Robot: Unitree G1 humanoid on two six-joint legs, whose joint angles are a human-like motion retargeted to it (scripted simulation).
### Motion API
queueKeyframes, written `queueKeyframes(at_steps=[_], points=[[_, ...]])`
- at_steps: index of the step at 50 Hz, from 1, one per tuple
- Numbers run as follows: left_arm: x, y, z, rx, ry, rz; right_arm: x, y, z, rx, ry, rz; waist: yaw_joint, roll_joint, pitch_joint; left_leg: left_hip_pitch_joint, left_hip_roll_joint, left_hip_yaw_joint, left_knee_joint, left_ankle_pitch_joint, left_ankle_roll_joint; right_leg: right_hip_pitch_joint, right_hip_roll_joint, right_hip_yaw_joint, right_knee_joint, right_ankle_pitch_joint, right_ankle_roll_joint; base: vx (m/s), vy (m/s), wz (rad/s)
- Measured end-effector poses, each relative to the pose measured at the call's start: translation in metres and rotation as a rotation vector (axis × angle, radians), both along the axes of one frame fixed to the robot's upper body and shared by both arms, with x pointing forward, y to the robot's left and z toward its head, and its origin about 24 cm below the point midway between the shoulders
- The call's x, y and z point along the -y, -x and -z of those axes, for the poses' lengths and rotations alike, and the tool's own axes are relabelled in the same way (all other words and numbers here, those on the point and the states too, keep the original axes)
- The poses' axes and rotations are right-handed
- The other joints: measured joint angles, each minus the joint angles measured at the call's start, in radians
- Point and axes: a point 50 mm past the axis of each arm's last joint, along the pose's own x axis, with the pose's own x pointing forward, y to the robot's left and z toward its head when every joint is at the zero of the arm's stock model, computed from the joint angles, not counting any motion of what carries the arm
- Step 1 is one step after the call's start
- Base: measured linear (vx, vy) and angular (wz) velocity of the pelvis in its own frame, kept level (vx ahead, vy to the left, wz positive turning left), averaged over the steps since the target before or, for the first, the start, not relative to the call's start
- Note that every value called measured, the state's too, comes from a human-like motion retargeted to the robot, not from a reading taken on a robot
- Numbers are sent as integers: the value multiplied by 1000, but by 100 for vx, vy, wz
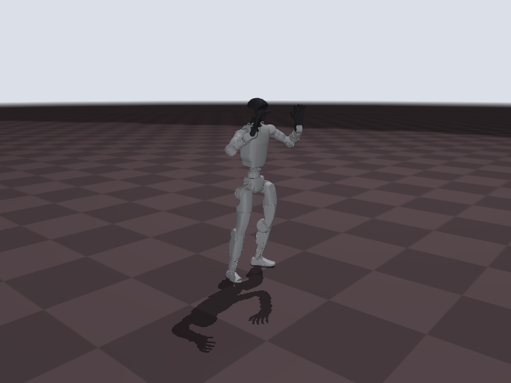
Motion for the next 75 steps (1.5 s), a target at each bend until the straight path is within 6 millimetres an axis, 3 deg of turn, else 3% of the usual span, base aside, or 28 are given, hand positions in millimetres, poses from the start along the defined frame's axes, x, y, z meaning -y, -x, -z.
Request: queueKeyframes(at_steps=[3,6,9,12,15,17,22,28,34,38,43,48,52,62,75], points=[[26,-23,-46,61,-64,-18,-16,-17,-38,1,76,-28,16,0,-40,-3,3,-4,5,0,-1,3,2,-6,-2,2,-1,0,0,0],[63,-66,-106,81,-147,-244,-37,-59,-101,41,37,14,10,-22,-95,-8,7,-4,8,5,-8,2,4,-11,-1,8,2,0,0,0],[66,-97,-152,-7,-139,-582,-67,-95,-173,96,-70,147,-8,-10,-126,-13,8,-1,7,10,-11,-3,5,-15,-2,12,10,0,0,0],[56,-106,-173,-240,-49,-716,-83,-108,-217,29,-228,266,-13,8,-144,-20,10,3,6,12,-12,-10,6,-17,-4,15,16,0,0,0],[60,-97,-187,-323,42,-642,-93,-108,-233,-121,-395,188,-15,11,-159,-26,10,2,4,13,-22,-13,6,-21,-9,16,22,0,0,0],[70,-89,-195,-258,19,-622,-103,-104,-238,-161,-430,103,-18,10,-166,-28,9,-2,2,14,-29,-11,6,-27,-13,15,24,5,0,12],[85,-82,-199,-125,-130,-703,-125,-92,-242,-45,-253,154,-20,8,-169,-27,8,-16,6,10,-31,2,5,-42,-15,8,24,2,0,6],[77,-91,-188,-158,-118,-653,-125,-97,-230,71,-123,261,-15,10,-168,-15,11,-20,9,4,-26,16,6,-46,-9,0,17,0,0,0],[67,-87,-165,-124,-82,-285,-112,-104,-194,44,-61,79,-13,1,-172,-2,11,-12,10,-3,-24,21,7,-31,-7,-7,0,0,0,0],[44,-52,-136,88,-152,-207,-93,-81,-150,163,19,-51,-27,-6,-148,5,13,-11,17,-11,-25,27,7,-24,-3,-14,-9,0,0,0],[2,-13,-74,257,-103,-205,-57,-45,-77,282,8,-122,-48,3,-95,13,15,-14,19,-17,-30,31,10,-19,5,-22,-12,0,0,0],[-15,-13,-16,139,-84,-227,-41,-42,-18,144,-39,-143,-49,7,-84,14,10,-5,4,-14,-18,18,8,-10,7,-20,-8,0,0,0],[-16,-18,14,9,-88,-202,-36,-46,10,-15,-29,-135,-40,0,-93,8,5,1,2,-11,-9,9,4,-4,3,-16,-4,0,0,0],[-20,-9,40,-63,-1,-157,-10,-43,28,-78,-25,8,-32,-1,-59,19,4,6,6,-13,-7,16,1,1,10,-17,-1,0,0,0],[-19,2,41,-36,28,-123,-1,-37,31,-73,-48,44,-30,0,-44,17,-1,15,-7,-8,-7,4,0,13,4,-10,1,0,0,0]])
